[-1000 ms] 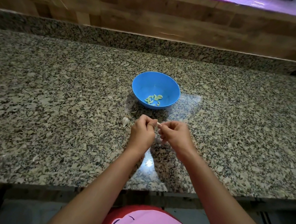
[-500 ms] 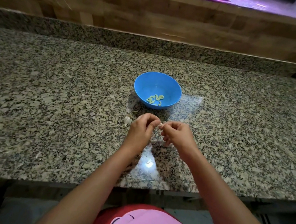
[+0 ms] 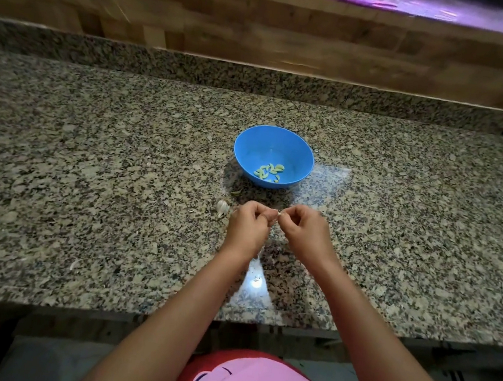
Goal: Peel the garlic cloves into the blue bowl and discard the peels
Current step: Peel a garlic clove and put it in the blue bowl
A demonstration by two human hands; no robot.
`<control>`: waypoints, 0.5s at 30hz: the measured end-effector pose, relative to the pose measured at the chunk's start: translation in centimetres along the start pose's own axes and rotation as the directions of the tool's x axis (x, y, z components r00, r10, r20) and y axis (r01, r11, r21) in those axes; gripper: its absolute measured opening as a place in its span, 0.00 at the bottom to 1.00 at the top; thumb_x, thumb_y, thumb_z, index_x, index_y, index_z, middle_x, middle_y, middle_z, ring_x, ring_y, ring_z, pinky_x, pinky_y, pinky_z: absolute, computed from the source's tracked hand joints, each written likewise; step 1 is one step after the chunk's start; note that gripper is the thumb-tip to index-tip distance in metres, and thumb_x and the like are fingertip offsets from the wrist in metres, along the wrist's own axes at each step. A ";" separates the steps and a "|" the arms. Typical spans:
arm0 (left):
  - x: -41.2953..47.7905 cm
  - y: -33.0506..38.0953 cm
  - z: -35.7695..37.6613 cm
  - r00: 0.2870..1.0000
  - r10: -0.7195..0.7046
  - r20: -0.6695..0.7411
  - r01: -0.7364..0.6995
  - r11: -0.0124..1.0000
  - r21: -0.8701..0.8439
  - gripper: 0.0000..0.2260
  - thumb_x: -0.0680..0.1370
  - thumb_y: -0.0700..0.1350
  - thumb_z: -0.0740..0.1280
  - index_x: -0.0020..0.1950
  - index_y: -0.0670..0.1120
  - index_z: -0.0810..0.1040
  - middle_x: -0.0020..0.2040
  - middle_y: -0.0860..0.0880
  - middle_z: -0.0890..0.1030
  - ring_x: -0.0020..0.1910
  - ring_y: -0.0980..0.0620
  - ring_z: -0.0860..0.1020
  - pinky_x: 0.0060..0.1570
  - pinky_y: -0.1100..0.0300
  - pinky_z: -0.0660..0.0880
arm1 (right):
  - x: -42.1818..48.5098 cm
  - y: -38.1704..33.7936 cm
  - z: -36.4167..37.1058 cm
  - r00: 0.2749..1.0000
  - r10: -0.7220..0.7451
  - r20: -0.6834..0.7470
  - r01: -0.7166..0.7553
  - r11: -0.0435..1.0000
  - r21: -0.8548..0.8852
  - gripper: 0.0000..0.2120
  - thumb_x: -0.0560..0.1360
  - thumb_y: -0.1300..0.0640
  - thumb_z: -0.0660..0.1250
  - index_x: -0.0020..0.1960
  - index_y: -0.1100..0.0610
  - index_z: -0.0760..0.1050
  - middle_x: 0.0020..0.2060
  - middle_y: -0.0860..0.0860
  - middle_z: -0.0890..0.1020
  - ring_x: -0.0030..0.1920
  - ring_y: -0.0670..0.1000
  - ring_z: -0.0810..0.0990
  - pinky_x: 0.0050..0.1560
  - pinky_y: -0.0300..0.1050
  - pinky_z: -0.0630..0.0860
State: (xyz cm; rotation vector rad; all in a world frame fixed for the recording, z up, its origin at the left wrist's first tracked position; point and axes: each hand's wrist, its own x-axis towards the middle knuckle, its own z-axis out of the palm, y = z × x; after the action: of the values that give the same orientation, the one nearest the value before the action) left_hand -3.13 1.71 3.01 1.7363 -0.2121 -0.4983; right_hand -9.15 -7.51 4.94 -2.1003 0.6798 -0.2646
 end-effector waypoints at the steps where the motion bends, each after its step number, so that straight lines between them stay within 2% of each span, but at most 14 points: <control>1: -0.1 0.1 0.0 1.000 0.015 -0.011 -0.014 1.000 0.019 0.05 0.79 0.43 0.64 0.43 0.44 0.75 0.36 0.50 0.77 0.34 0.54 0.74 0.35 0.59 0.74 | 0.0 0.0 0.0 1.000 -0.002 -0.014 0.002 1.000 -0.008 0.07 0.77 0.58 0.63 0.44 0.59 0.77 0.31 0.47 0.76 0.30 0.44 0.72 0.32 0.40 0.70; 4: 0.1 0.0 0.0 0.999 0.021 -0.033 -0.020 1.000 0.018 0.05 0.79 0.43 0.64 0.44 0.43 0.75 0.36 0.49 0.77 0.35 0.51 0.75 0.39 0.55 0.75 | 0.2 0.0 0.4 1.000 0.003 -0.026 -0.003 1.000 0.001 0.07 0.77 0.58 0.63 0.44 0.59 0.77 0.32 0.48 0.77 0.32 0.45 0.73 0.36 0.43 0.72; 7: 0.0 -0.4 0.0 0.998 0.024 -0.053 -0.022 0.999 0.038 0.08 0.78 0.43 0.64 0.39 0.47 0.73 0.36 0.49 0.77 0.36 0.50 0.74 0.41 0.53 0.75 | 0.4 0.1 0.4 0.995 -0.060 -0.075 0.052 0.992 -0.114 0.07 0.77 0.59 0.62 0.46 0.61 0.77 0.36 0.51 0.79 0.36 0.48 0.75 0.38 0.43 0.72; 9: -0.3 -0.9 -0.1 0.998 -0.002 -0.070 0.000 0.999 -0.033 0.08 0.78 0.43 0.64 0.39 0.47 0.74 0.36 0.49 0.77 0.35 0.50 0.74 0.39 0.54 0.74 | 0.6 0.4 -0.3 0.994 -0.052 -0.095 0.037 0.988 -0.149 0.08 0.78 0.60 0.61 0.47 0.62 0.77 0.41 0.55 0.80 0.38 0.50 0.76 0.40 0.45 0.75; 11: -0.2 -1.1 -0.9 0.995 -0.071 -0.068 0.058 0.984 -0.171 0.07 0.79 0.40 0.64 0.40 0.44 0.75 0.35 0.49 0.76 0.32 0.53 0.73 0.36 0.58 0.73 | 0.6 0.6 -0.7 0.999 -0.032 0.007 0.032 0.978 -0.206 0.08 0.79 0.61 0.60 0.52 0.61 0.78 0.47 0.56 0.81 0.40 0.48 0.76 0.41 0.40 0.77; 13: 0.3 -1.3 -1.7 0.991 -0.131 0.013 0.129 0.944 -0.304 0.05 0.78 0.36 0.64 0.42 0.40 0.76 0.35 0.47 0.76 0.31 0.56 0.73 0.35 0.64 0.73 | 0.4 1.0 -0.6 0.993 0.018 0.118 0.009 0.974 -0.227 0.11 0.79 0.63 0.60 0.58 0.62 0.77 0.54 0.55 0.81 0.42 0.46 0.78 0.35 0.29 0.73; 15: 0.4 -1.2 -2.0 0.986 -0.140 0.092 0.165 0.915 -0.367 0.05 0.77 0.34 0.63 0.43 0.39 0.77 0.35 0.46 0.77 0.31 0.57 0.75 0.34 0.67 0.75 | 0.2 1.1 -0.5 0.982 0.056 0.178 -0.017 0.977 -0.213 0.12 0.79 0.63 0.60 0.59 0.62 0.77 0.54 0.54 0.81 0.43 0.47 0.80 0.30 0.27 0.72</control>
State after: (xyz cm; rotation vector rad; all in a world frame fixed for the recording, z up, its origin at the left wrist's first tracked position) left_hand -2.04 3.55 2.07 1.3687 -0.0217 -0.6643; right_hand -9.59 -8.44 4.34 -2.2774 0.6586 0.0239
